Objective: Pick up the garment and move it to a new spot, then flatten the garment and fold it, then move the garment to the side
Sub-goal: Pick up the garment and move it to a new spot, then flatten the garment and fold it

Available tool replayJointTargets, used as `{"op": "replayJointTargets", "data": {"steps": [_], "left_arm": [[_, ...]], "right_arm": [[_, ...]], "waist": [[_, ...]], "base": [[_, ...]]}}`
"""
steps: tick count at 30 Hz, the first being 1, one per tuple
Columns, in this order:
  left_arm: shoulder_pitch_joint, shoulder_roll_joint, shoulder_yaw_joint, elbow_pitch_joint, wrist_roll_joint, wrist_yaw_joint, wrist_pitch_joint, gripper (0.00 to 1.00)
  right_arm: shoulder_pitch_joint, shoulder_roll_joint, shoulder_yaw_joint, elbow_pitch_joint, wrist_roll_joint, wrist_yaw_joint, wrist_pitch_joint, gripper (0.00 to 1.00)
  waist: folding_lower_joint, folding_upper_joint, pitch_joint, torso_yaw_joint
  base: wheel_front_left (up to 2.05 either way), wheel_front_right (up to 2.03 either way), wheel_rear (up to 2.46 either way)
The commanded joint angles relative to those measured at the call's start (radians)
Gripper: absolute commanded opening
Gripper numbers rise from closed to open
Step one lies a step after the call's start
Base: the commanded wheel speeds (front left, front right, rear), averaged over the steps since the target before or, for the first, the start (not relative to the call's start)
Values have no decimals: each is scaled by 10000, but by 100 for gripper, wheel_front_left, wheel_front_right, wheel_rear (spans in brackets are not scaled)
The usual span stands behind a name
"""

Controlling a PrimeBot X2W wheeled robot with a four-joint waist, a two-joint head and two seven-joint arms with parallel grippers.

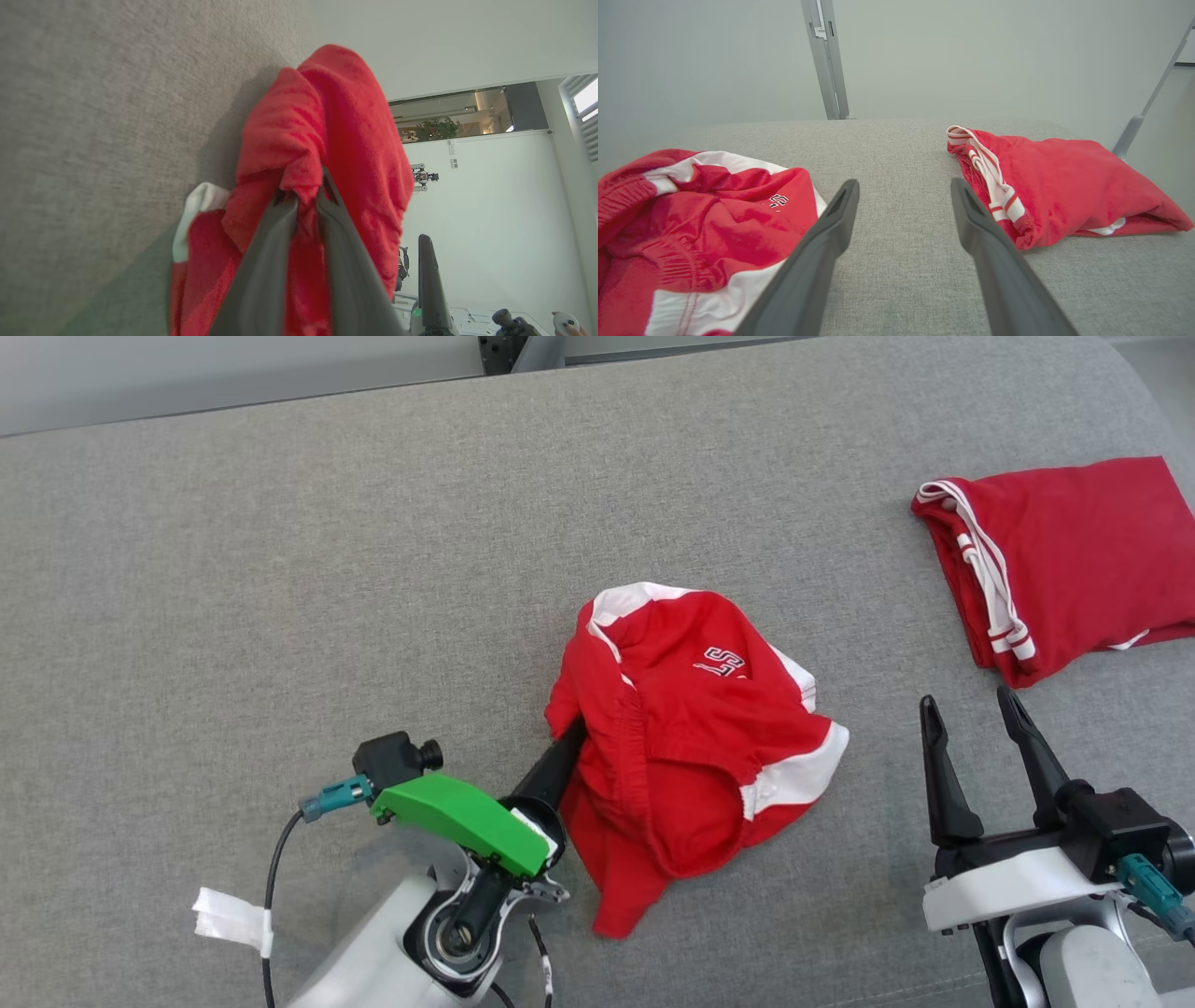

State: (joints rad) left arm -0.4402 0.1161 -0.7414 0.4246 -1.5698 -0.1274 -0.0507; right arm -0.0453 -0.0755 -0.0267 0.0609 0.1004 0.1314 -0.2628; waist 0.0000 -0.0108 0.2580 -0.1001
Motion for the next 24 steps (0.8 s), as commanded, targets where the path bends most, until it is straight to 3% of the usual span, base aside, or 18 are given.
{"op": "replayJointTargets", "data": {"steps": [1,2,3,4,11,15,19,24], "left_arm": [[-135,79,130,286,32,-45,-143,14],[-165,159,186,557,82,-32,-249,28],[-175,212,235,748,136,-12,-354,50],[-197,258,255,888,221,-13,-451,100],[-607,943,-386,1549,1908,161,-1263,100],[-933,1738,-717,1459,3625,1274,-1926,100],[-953,2353,-505,361,4849,2424,-2113,100],[-630,2256,-1373,-2015,5560,2922,-1506,100]], "right_arm": [[43,33,-9,32,-75,-15,-26,100],[53,38,-9,54,-65,-15,-26,100],[69,44,-8,68,-65,-15,-26,100],[87,50,-14,80,-71,-15,-26,100],[255,-39,-87,104,-102,-15,-26,100],[409,-93,-163,-43,-148,-15,-26,100],[367,-54,-234,-214,-141,-15,-26,100],[394,23,-183,-287,-92,-15,-26,100]], "waist": [[0,108,-35,53],[0,108,-66,92],[0,108,-95,136],[0,108,-127,185],[0,108,-547,487],[0,108,-802,510],[0,108,-791,467],[0,108,-610,322]], "base": [[0,0,0],[0,0,0],[0,0,0],[0,0,0],[0,0,0],[0,0,0],[0,0,0],[0,0,0]]}}
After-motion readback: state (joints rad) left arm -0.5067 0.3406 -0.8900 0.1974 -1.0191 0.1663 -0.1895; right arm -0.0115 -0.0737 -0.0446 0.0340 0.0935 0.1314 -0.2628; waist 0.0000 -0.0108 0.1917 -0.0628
